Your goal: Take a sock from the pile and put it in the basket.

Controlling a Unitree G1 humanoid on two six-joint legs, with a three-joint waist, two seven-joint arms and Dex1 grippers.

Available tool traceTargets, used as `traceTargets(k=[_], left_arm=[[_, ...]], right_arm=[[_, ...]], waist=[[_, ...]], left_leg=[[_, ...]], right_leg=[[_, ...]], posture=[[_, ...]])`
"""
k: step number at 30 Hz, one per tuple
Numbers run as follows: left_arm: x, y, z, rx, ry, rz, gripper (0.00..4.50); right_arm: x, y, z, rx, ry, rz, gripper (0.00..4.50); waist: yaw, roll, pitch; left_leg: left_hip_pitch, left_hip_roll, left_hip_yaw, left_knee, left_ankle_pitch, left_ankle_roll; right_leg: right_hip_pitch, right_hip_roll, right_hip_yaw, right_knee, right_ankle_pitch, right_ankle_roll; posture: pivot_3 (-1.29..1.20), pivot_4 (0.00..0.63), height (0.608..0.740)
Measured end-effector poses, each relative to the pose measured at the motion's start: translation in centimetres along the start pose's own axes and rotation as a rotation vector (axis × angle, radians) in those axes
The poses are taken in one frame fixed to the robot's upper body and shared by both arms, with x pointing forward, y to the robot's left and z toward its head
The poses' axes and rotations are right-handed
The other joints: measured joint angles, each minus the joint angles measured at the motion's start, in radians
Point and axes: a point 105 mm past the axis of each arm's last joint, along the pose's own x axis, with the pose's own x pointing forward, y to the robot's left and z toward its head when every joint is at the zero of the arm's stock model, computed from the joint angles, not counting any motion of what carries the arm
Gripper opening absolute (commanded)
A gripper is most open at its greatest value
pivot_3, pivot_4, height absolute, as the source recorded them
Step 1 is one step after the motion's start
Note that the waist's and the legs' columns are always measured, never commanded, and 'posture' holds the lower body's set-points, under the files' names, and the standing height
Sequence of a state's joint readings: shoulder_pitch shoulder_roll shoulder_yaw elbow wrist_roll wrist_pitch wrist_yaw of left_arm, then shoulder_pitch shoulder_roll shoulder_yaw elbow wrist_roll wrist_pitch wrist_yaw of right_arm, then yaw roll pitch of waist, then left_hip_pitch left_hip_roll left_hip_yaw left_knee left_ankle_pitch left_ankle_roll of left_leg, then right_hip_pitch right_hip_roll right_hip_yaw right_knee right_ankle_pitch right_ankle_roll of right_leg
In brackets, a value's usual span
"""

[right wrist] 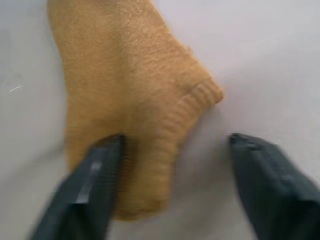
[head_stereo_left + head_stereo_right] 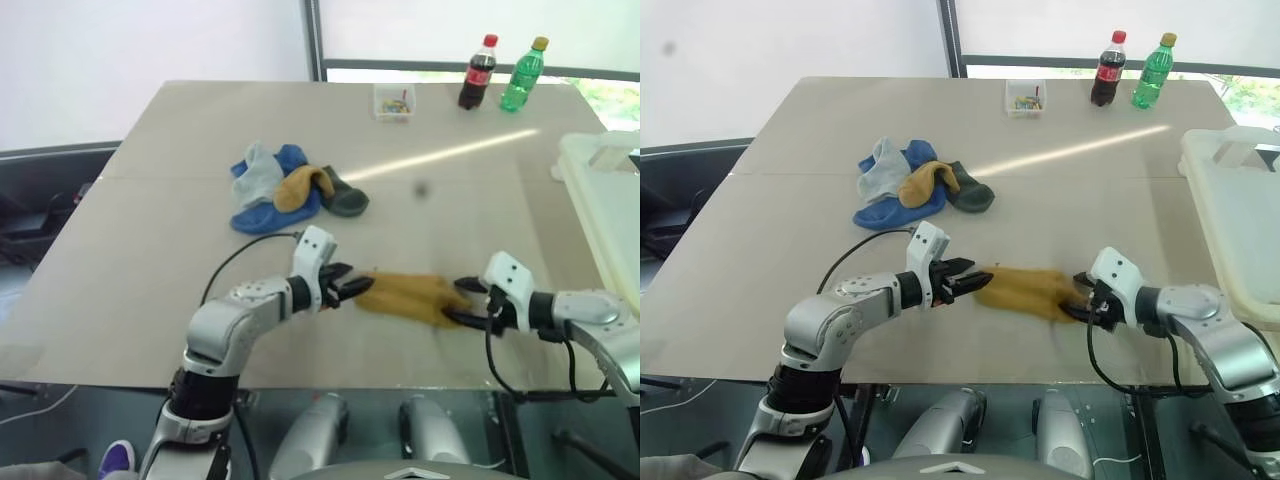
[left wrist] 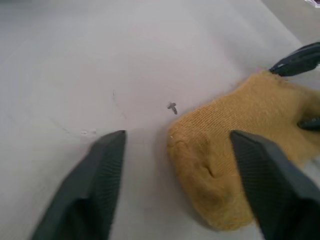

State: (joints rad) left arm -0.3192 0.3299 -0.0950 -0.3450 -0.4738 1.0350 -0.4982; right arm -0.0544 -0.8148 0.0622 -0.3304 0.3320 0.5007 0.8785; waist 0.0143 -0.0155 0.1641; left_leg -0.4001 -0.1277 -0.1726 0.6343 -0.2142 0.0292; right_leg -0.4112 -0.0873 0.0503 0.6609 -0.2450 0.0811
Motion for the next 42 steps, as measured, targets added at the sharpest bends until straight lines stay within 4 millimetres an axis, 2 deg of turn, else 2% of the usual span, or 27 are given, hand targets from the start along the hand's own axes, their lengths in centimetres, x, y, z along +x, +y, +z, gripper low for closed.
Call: traceTargets(k=[6, 11, 16, 17, 20, 23, 27, 28, 29, 31, 37, 42], left_arm=[[-0.8, 0.5, -0.2, 0.034, 0.022, 0.009, 4.47], [-0.8, 0.3, -0.3, 0.022, 0.025, -0.005, 4.47], [-0.9, 0.1, -0.4, -0.001, 0.036, -0.027, 4.47], [-1.0, -0.1, -0.5, -0.010, 0.048, -0.045, 4.47], [-1.0, -0.4, -0.6, -0.031, 0.060, -0.066, 4.47], [-1.1, -0.5, -0.6, -0.037, 0.064, -0.071, 4.47], [-1.3, -0.7, -0.8, -0.047, 0.037, -0.073, 4.47], [-1.3, -0.5, -0.7, -0.039, 0.021, -0.058, 4.47], [-1.5, 0.1, -0.6, -0.021, -0.005, -0.015, 4.49], [-1.9, 1.0, 0.0, 0.017, -0.040, 0.036, 4.49], [-3.0, 3.7, 2.1, 0.175, -0.125, 0.201, 4.49], [-2.3, 6.6, 6.1, 0.383, -0.201, 0.384, 4.49]], right_arm=[[-1.2, -0.2, 1.8, 0.019, -0.093, -0.066, 4.04], [-1.2, -0.6, 1.2, 0.011, -0.073, -0.116, 4.04], [-0.4, -0.5, -0.1, 0.014, -0.029, -0.110, 4.04], [0.3, -1.0, -0.2, -0.017, -0.021, -0.107, 4.04], [1.2, -2.3, 0.5, -0.125, -0.027, -0.113, 4.04], [1.3, -3.3, 0.8, -0.160, -0.033, -0.111, 4.04], [1.1, -3.1, 0.8, -0.173, -0.046, -0.071, 4.04], [0.9, -2.9, 0.8, -0.160, -0.055, -0.059, 4.04], [0.6, -2.6, 1.0, -0.136, -0.076, -0.049, 4.27], [0.2, -2.5, 1.5, -0.114, -0.104, -0.057, 4.27], [-1.1, -3.4, 4.8, -0.146, -0.256, -0.232, 4.27], [-1.5, -3.2, 6.4, -0.119, -0.337, -0.296, 4.27]], waist=[[0.000, 0.000, 0.000], [0.001, 0.000, 0.000], [0.001, 0.000, 0.000], [-0.003, 0.000, 0.000], [-0.001, 0.000, -0.001], [-0.002, 0.000, -0.001], [0.000, 0.000, -0.001], [0.000, 0.000, -0.001], [0.000, 0.000, 0.000], [0.000, 0.000, 0.000], [0.002, 0.000, 0.000], [0.007, 0.000, 0.000]], left_leg=[[0.000, 0.001, 0.000, 0.000, 0.000, 0.000], [0.000, 0.000, 0.000, 0.000, 0.000, 0.000], [0.000, 0.000, 0.000, 0.000, 0.000, 0.000], [0.001, 0.000, 0.001, 0.000, 0.000, 0.000], [0.002, 0.001, 0.001, 0.000, 0.000, 0.000], [0.002, 0.000, 0.002, 0.000, 0.000, 0.000], [0.001, 0.001, 0.001, 0.000, 0.000, 0.000], [0.001, 0.001, 0.001, 0.000, 0.000, 0.000], [0.000, 0.001, 0.001, 0.000, 0.000, 0.000], [0.000, 0.001, 0.001, 0.000, 0.000, 0.000], [0.000, 0.001, 0.001, 0.000, 0.000, 0.000], [0.000, 0.000, 0.001, 0.000, 0.000, 0.000]], right_leg=[[0.000, 0.000, 0.000, 0.000, 0.000, 0.000], [0.000, 0.000, 0.000, 0.000, 0.000, 0.000], [0.000, 0.000, 0.000, 0.000, 0.000, 0.000], [0.000, 0.000, 0.001, 0.000, 0.000, 0.000], [0.001, 0.001, 0.001, 0.000, 0.000, 0.000], [0.001, 0.001, 0.002, 0.000, 0.000, 0.000], [0.001, 0.001, 0.001, 0.000, 0.000, 0.000], [0.000, 0.000, 0.001, 0.000, 0.000, 0.000], [0.000, -0.001, 0.001, 0.000, 0.000, 0.000], [0.000, -0.001, 0.002, 0.000, 0.000, 0.000], [0.000, -0.001, 0.001, 0.000, 0.000, 0.000], [0.000, 0.000, 0.001, -0.001, 0.000, 0.000]], posture=[[0.00, 0.150, 0.739], [0.00, 0.150, 0.739], [0.00, 0.150, 0.739], [0.00, 0.150, 0.739], [0.00, 0.150, 0.739], [0.00, 0.150, 0.739], [0.00, 0.150, 0.739], [0.00, 0.150, 0.739], [0.00, 0.150, 0.739], [0.00, 0.150, 0.739], [0.00, 0.150, 0.739], [0.00, 0.150, 0.739]])
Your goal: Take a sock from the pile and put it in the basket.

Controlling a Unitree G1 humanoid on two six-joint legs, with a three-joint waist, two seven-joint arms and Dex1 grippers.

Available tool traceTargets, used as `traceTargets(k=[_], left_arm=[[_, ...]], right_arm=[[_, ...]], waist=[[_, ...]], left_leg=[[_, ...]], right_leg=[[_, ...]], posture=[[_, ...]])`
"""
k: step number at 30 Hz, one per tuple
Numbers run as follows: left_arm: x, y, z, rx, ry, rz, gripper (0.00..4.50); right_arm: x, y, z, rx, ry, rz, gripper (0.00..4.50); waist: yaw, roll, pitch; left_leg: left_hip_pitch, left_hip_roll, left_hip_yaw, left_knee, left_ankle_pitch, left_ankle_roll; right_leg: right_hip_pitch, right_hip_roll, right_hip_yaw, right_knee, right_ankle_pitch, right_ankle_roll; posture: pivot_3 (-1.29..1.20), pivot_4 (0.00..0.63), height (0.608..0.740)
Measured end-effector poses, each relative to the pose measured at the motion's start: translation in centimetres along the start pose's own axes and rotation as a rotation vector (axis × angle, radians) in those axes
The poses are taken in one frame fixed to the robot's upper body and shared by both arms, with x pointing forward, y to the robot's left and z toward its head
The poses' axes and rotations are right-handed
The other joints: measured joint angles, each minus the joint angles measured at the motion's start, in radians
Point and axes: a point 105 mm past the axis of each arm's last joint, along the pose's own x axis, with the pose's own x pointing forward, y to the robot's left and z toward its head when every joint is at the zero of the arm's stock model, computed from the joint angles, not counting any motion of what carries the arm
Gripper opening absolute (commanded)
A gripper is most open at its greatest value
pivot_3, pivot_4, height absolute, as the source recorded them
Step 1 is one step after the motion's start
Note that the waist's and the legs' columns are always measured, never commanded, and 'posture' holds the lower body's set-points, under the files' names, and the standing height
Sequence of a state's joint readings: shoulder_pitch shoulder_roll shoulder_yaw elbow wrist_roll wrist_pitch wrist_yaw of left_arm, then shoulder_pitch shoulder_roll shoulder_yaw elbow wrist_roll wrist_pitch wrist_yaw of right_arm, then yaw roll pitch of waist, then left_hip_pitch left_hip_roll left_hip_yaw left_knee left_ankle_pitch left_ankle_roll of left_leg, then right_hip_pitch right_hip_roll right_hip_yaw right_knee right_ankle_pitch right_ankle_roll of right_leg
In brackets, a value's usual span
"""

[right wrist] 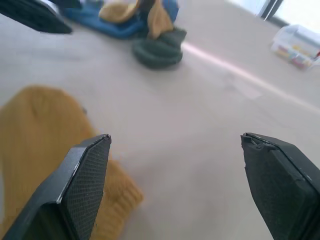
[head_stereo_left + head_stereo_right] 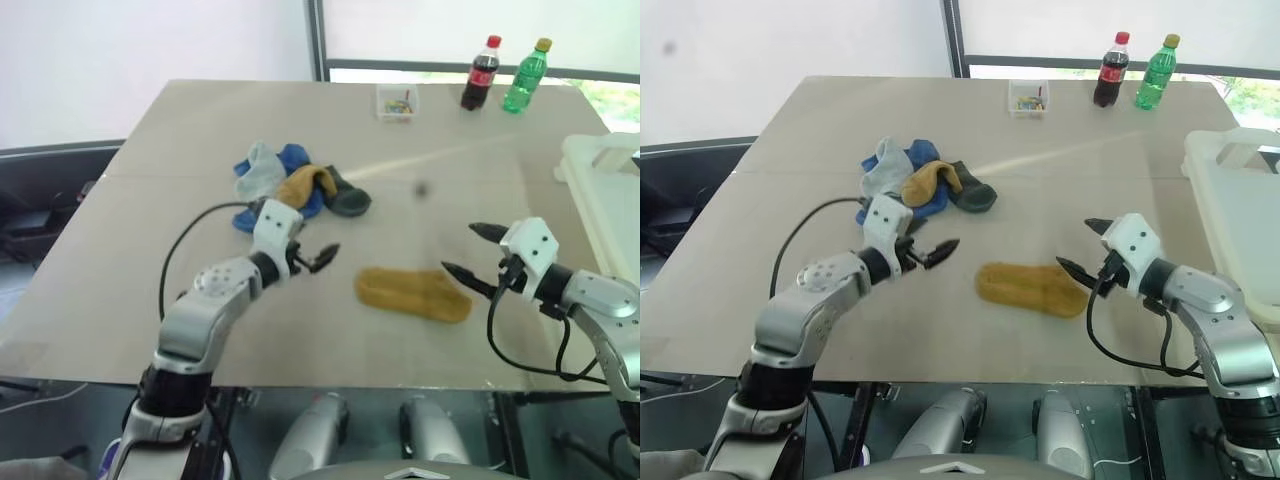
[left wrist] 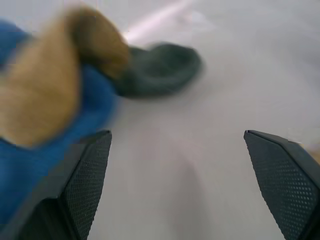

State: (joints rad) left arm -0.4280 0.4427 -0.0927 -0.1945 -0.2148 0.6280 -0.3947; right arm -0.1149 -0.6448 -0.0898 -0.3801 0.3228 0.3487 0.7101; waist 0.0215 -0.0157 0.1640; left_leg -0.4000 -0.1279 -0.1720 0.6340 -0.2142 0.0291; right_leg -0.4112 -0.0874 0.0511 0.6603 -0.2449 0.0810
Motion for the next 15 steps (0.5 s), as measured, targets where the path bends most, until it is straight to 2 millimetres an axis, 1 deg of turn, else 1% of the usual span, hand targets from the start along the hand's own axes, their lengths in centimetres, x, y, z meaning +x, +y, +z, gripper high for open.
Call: traceTargets(k=[1, 3, 4, 6, 8, 9, 11, 12, 15], left_arm=[[0.3, 0.0, 0.2, 0.010, -0.004, 0.004, 4.49], [1.9, -0.1, 0.6, 0.042, -0.010, 0.009, 4.49], [2.8, -0.5, 0.6, 0.088, -0.008, 0.000, 4.49], [3.9, -0.9, 0.5, 0.102, 0.004, -0.008, 4.49], [4.8, -1.1, 0.5, 0.082, 0.012, -0.003, 4.49], [5.7, -1.5, 0.8, 0.041, 0.007, 0.004, 4.49], [6.7, -1.7, 1.1, -0.024, 0.009, 0.034, 4.49], [7.3, -1.6, 1.2, -0.059, 0.018, 0.066, 4.49], [7.9, -0.8, 1.4, -0.121, 0.032, 0.148, 4.49]], right_arm=[[0.0, 0.0, 0.0, 0.001, -0.002, -0.005, 4.27], [0.3, -0.2, 0.3, 0.014, -0.015, -0.028, 4.27], [0.4, -0.3, 0.5, 0.015, -0.025, -0.042, 4.27], [0.5, -0.4, 0.6, 0.011, -0.025, -0.054, 4.27], [0.5, -0.4, 0.5, 0.017, -0.023, -0.062, 4.27], [0.6, -0.3, 0.5, 0.023, -0.023, -0.067, 4.27], [0.7, -0.3, 0.6, 0.021, -0.022, -0.072, 4.27], [0.8, -0.1, 0.8, 0.016, -0.029, -0.072, 4.27], [0.7, 0.0, 1.3, 0.007, -0.036, -0.074, 4.27]], waist=[[0.000, 0.000, 0.000], [0.001, 0.000, 0.000], [-0.003, 0.000, 0.000], [-0.008, 0.000, 0.000], [-0.007, 0.000, 0.000], [-0.007, 0.000, 0.000], [-0.007, -0.001, 0.000], [-0.007, -0.001, 0.000], [-0.012, -0.001, 0.000]], left_leg=[[0.000, 0.000, 0.000, 0.000, 0.000, 0.000], [0.000, -0.001, 0.000, 0.000, 0.000, 0.000], [0.000, -0.001, 0.000, 0.000, 0.001, -0.001], [-0.001, -0.001, 0.000, 0.000, 0.002, -0.003], [-0.001, -0.001, 0.000, 0.000, 0.002, -0.003], [-0.001, -0.001, -0.001, 0.000, 0.002, -0.002], [-0.001, -0.001, -0.001, 0.000, 0.002, -0.002], [-0.001, -0.001, -0.001, 0.000, 0.002, -0.002], [-0.001, -0.001, 0.000, 0.000, 0.002, -0.003]], right_leg=[[0.000, 0.000, 0.000, 0.000, 0.000, 0.000], [0.000, 0.000, 0.000, 0.000, 0.000, 0.000], [0.000, 0.000, 0.000, 0.000, 0.000, 0.000], [-0.001, 0.000, 0.000, 0.000, 0.000, 0.000], [-0.001, 0.001, 0.000, 0.000, 0.000, 0.000], [-0.001, 0.000, 0.000, 0.000, 0.000, 0.000], [-0.001, 0.000, -0.001, 0.000, 0.000, 0.000], [-0.001, 0.000, -0.001, 0.000, 0.000, 0.000], [-0.001, 0.001, 0.000, 0.000, 0.000, 0.001]], posture=[[0.00, 0.150, 0.739], [0.00, 0.150, 0.739], [0.00, 0.150, 0.739], [0.00, 0.150, 0.739], [0.00, 0.150, 0.739], [0.00, 0.150, 0.739], [0.00, 0.150, 0.739], [0.00, 0.150, 0.739], [0.00, 0.150, 0.739]])
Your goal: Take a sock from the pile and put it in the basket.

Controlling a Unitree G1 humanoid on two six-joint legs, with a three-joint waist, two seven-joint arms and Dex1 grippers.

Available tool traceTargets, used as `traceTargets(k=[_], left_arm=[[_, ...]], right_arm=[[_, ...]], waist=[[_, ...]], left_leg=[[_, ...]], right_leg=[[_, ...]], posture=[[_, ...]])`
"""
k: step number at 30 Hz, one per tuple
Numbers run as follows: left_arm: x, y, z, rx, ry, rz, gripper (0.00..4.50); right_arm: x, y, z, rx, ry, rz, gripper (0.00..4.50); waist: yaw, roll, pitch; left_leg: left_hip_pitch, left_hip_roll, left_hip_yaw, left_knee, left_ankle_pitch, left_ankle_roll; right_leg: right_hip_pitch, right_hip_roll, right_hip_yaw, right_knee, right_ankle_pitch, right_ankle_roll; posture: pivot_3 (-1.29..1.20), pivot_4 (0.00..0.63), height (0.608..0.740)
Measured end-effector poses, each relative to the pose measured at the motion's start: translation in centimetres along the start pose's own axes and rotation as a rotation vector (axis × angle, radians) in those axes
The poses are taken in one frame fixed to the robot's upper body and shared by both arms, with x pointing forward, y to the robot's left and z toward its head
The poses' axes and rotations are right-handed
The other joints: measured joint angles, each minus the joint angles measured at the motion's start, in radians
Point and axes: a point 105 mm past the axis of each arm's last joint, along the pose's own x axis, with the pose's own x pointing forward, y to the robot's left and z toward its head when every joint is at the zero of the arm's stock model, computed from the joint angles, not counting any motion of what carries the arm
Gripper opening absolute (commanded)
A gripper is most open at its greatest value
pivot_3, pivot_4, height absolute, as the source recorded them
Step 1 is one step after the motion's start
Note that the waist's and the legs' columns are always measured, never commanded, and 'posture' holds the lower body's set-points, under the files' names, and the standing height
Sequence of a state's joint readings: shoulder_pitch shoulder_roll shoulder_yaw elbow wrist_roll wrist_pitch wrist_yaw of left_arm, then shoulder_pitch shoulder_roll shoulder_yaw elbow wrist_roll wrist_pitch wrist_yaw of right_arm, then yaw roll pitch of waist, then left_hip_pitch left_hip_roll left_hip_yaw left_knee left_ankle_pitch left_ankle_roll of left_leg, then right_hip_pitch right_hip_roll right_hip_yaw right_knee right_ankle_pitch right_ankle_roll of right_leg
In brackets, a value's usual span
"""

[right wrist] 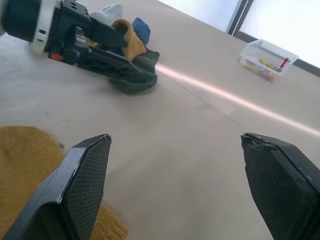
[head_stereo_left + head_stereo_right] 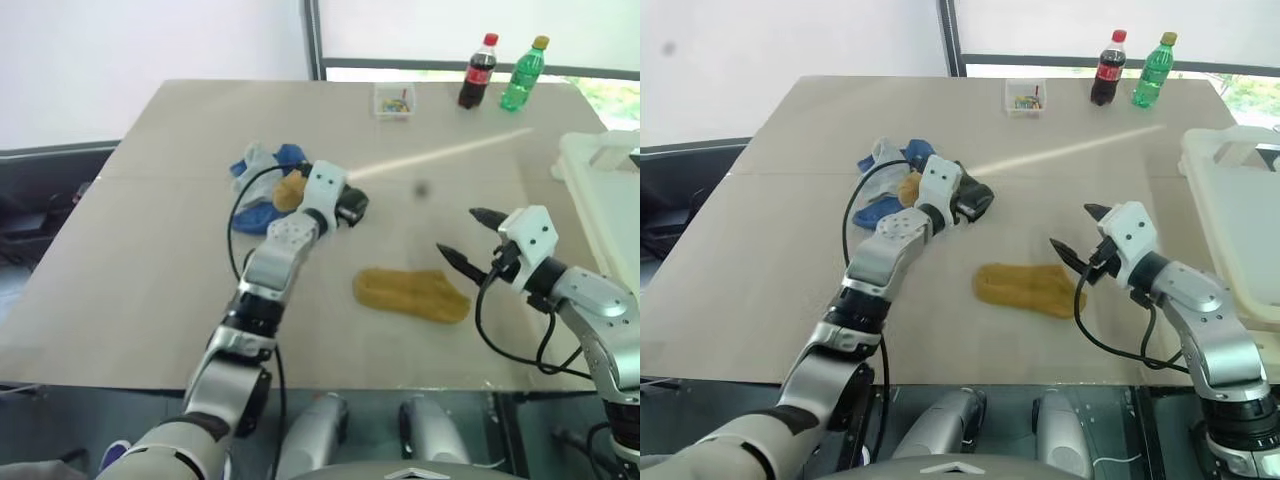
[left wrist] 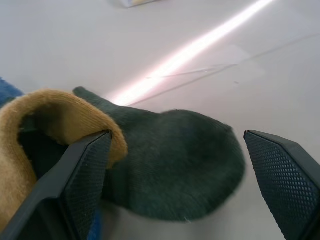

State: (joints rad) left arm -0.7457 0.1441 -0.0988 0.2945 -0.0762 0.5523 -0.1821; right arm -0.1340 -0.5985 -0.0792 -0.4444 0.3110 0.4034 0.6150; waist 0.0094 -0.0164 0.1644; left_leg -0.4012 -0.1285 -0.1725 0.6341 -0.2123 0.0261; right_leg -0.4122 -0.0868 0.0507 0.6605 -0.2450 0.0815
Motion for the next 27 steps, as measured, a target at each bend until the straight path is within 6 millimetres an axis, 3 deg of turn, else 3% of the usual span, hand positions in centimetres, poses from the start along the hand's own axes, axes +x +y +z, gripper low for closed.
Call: traceTargets(k=[6, 9, 13, 17, 27], left_arm=[[1.1, 0.4, 0.1, -0.096, 0.028, 0.090, 4.49], [1.3, 0.5, 0.6, -0.130, 0.033, 0.117, 3.78], [1.4, 0.2, 0.4, -0.134, 0.045, 0.123, 1.80], [1.5, 0.2, 0.0, -0.133, 0.061, 0.135, 0.27], [1.2, 0.9, -0.2, -0.146, 0.059, 0.146, 0.13]], right_arm=[[-0.3, 0.1, 0.0, 0.006, 0.004, -0.007, 4.27], [-0.4, 0.0, -0.2, 0.008, 0.010, -0.011, 4.50], [-0.6, 0.0, -0.3, 0.013, 0.013, -0.013, 4.50], [-0.6, 0.3, -0.1, 0.011, 0.006, 0.002, 4.50], [-1.2, -0.1, 0.3, -0.003, 0.002, -0.003, 4.50]], waist=[[0.005, 0.000, 0.000], [0.003, 0.000, 0.000], [0.003, 0.000, 0.000], [0.003, 0.000, 0.000], [0.002, 0.000, 0.000]], left_leg=[[0.000, -0.001, 0.000, 0.000, 0.000, 0.000], [0.000, -0.001, 0.000, 0.000, 0.000, 0.000], [0.000, 0.000, 0.000, 0.000, 0.000, 0.000], [0.000, -0.001, 0.000, 0.000, 0.000, 0.000], [0.000, -0.001, 0.000, 0.000, 0.000, 0.000]], right_leg=[[0.000, 0.000, 0.000, 0.000, 0.000, 0.000], [0.000, 0.000, 0.000, 0.000, 0.000, 0.000], [0.000, 0.000, 0.000, 0.000, 0.000, 0.000], [0.000, 0.000, 0.000, 0.000, 0.000, 0.000], [0.000, 0.000, 0.000, 0.001, 0.000, 0.000]], posture=[[0.00, 0.150, 0.739], [0.00, 0.150, 0.739], [0.00, 0.150, 0.739], [0.00, 0.150, 0.739], [0.00, 0.150, 0.739]])
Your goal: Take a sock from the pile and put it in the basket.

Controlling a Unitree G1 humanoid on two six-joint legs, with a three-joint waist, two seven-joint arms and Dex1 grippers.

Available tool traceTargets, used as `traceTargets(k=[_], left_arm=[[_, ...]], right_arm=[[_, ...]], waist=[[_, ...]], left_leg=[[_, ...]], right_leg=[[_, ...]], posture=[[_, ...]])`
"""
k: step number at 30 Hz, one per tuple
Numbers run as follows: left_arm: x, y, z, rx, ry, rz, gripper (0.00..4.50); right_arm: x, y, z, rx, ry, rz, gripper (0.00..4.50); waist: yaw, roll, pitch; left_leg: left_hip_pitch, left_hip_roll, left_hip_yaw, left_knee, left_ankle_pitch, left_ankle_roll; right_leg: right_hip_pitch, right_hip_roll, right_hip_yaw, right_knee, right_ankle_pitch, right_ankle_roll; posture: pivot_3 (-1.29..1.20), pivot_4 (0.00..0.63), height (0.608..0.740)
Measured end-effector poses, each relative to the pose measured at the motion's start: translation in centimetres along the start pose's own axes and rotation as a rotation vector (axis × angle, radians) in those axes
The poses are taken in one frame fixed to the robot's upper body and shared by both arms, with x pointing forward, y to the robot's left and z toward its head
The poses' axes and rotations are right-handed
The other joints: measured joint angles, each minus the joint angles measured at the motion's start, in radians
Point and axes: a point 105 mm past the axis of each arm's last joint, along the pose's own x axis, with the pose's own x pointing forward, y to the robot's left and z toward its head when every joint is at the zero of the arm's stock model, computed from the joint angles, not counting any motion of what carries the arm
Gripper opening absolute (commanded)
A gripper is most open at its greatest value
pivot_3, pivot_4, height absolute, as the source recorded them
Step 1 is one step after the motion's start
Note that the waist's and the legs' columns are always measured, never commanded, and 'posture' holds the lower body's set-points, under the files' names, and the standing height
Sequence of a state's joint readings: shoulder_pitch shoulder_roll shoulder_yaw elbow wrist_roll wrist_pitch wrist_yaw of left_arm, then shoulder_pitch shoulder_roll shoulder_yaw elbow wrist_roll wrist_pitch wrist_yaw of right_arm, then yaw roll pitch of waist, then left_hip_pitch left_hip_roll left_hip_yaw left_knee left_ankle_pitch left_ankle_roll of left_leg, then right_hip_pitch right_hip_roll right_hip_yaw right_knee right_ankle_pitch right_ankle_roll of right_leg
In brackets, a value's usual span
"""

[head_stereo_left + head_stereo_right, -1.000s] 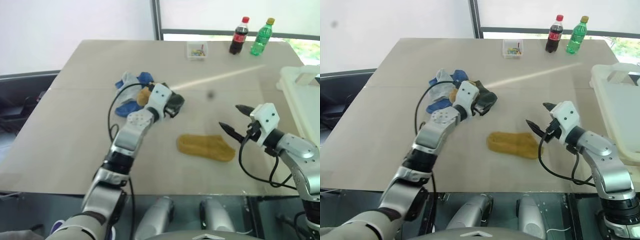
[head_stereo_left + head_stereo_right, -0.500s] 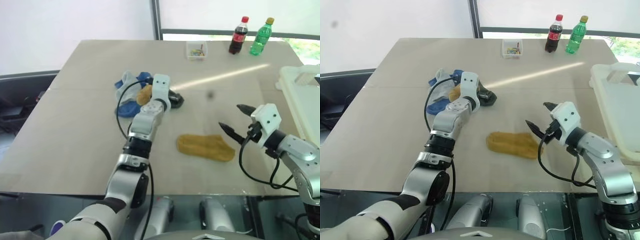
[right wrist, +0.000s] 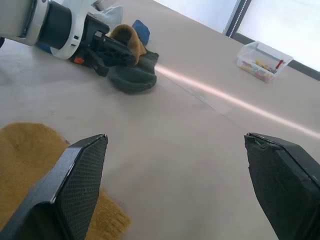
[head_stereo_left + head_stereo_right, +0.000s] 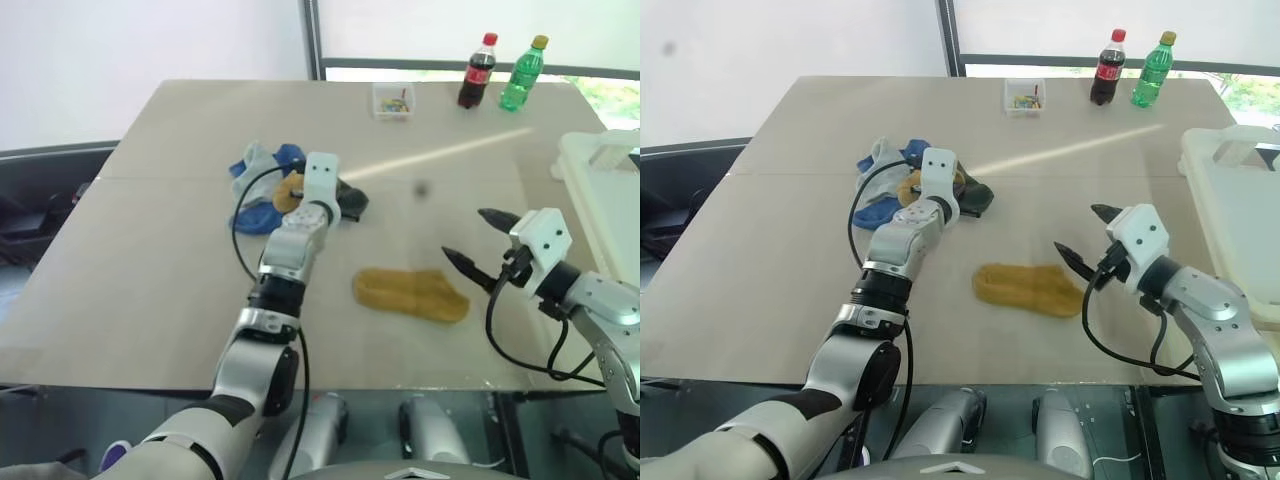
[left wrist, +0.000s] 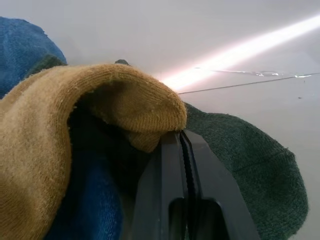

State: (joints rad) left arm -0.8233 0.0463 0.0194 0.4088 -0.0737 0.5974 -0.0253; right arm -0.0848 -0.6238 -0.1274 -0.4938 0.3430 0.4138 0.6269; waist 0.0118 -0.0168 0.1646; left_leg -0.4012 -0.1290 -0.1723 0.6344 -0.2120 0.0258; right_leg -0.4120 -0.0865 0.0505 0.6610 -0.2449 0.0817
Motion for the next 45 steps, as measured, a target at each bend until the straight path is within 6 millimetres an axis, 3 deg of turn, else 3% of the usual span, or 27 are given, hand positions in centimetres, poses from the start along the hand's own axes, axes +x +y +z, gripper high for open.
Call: traceTargets(k=[3, 5, 9, 12, 14, 17, 20, 24, 28, 36, 40, 45], left_arm=[[-0.9, 0.0, -0.1, 0.073, -0.023, -0.097, 0.13], [-1.8, -0.1, -0.1, 0.229, -0.048, -0.165, 0.92], [-2.9, 0.6, 0.1, 0.604, -0.081, -0.201, 2.91], [-3.0, 1.6, 1.0, 0.863, -0.099, -0.150, 2.91], [-2.9, 2.2, 2.7, 1.046, -0.138, -0.076, 2.91], [-2.7, 1.8, 4.3, 1.130, -0.179, -0.073, 2.91], [-2.1, 1.0, 3.7, 1.112, -0.167, -0.128, 2.91], [-1.6, 0.2, 2.3, 0.737, -0.085, -0.157, 2.91], [-1.9, 2.6, 2.1, 0.554, -0.038, -0.009, 2.91], [-3.2, 5.2, 0.6, 0.511, 0.015, 0.176, 2.91], [-3.7, 5.6, 1.0, 0.470, 0.000, 0.197, 2.91], [-3.6, 6.1, -0.1, 0.424, 0.024, 0.208, 2.91]], right_arm=[[0.0, 0.0, 0.0, 0.000, 0.000, 0.000, 4.50], [-0.1, 0.0, 0.0, 0.000, 0.000, -0.001, 4.50], [-0.1, 0.0, 0.1, -0.002, -0.003, -0.002, 4.50], [-0.1, 0.0, 0.1, -0.002, -0.003, -0.002, 4.50], [0.0, -0.1, 0.2, -0.005, -0.006, -0.002, 4.50], [0.0, -0.1, 0.3, -0.006, -0.008, -0.001, 4.50], [0.1, -0.1, 0.4, -0.007, -0.012, -0.001, 4.50], [0.1, 0.0, 0.3, -0.006, -0.013, 0.000, 4.50], [0.1, 0.0, 0.3, -0.007, -0.009, -0.004, 4.50], [0.1, 0.0, 0.2, -0.007, -0.009, 0.000, 4.50], [0.2, 0.0, 0.2, -0.005, -0.008, 0.002, 4.50], [0.2, 0.2, 0.1, -0.009, -0.009, 0.016, 4.50]], waist=[[-0.003, 0.000, 0.000], [-0.004, 0.000, 0.000], [0.001, 0.000, 0.000], [0.002, 0.000, 0.000], [0.003, 0.000, 0.000], [0.003, 0.000, 0.000], [0.000, 0.000, 0.000], [-0.002, 0.000, 0.000], [-0.014, 0.000, 0.000], [-0.011, 0.000, 0.000], [-0.011, 0.000, 0.000], [-0.010, 0.000, 0.000]], left_leg=[[0.000, 0.000, 0.000, 0.000, 0.000, 0.000], [0.000, 0.000, 0.001, 0.000, 0.000, 0.000], [0.001, 0.000, 0.001, 0.000, 0.000, 0.000], [0.001, 0.000, 0.000, 0.000, -0.001, 0.002], [0.000, 0.000, 0.000, 0.000, -0.002, 0.003], [0.000, 0.000, 0.000, 0.000, -0.001, 0.002], [0.000, 0.000, 0.000, 0.000, -0.001, 0.001], [-0.001, 0.000, -0.001, 0.000, -0.001, 0.002], [0.000, 0.001, 0.000, 0.000, 0.000, 0.001], [0.000, 0.000, 0.000, 0.000, 0.000, 0.000], [0.000, 0.000, 0.000, 0.000, 0.000, 0.000], [0.000, 0.000, 0.000, 0.000, 0.000, 0.000]], right_leg=[[0.000, 0.000, 0.000, 0.000, 0.000, 0.000], [0.000, 0.000, 0.001, 0.001, 0.000, 0.000], [0.000, 0.000, 0.001, 0.001, 0.000, 0.000], [0.000, 0.000, 0.001, 0.000, 0.000, 0.000], [0.000, 0.000, 0.000, 0.000, 0.000, 0.000], [0.000, 0.000, 0.000, 0.000, 0.000, 0.000], [0.000, 0.000, 0.000, 0.000, 0.000, 0.000], [-0.001, 0.000, 0.000, 0.000, 0.000, 0.000], [-0.001, 0.000, 0.000, 0.001, 0.000, 0.000], [0.000, 0.000, 0.000, 0.001, 0.000, 0.000], [0.000, 0.000, 0.000, 0.001, 0.000, 0.000], [0.000, 0.000, 0.000, 0.001, 0.000, 0.000]], posture=[[0.00, 0.150, 0.739], [0.00, 0.150, 0.739], [0.00, 0.150, 0.739], [0.00, 0.150, 0.739], [0.00, 0.150, 0.739], [0.00, 0.150, 0.739], [0.00, 0.150, 0.739], [0.00, 0.150, 0.739], [0.00, 0.150, 0.739], [0.00, 0.150, 0.739], [0.00, 0.150, 0.739], [0.00, 0.150, 0.739]])
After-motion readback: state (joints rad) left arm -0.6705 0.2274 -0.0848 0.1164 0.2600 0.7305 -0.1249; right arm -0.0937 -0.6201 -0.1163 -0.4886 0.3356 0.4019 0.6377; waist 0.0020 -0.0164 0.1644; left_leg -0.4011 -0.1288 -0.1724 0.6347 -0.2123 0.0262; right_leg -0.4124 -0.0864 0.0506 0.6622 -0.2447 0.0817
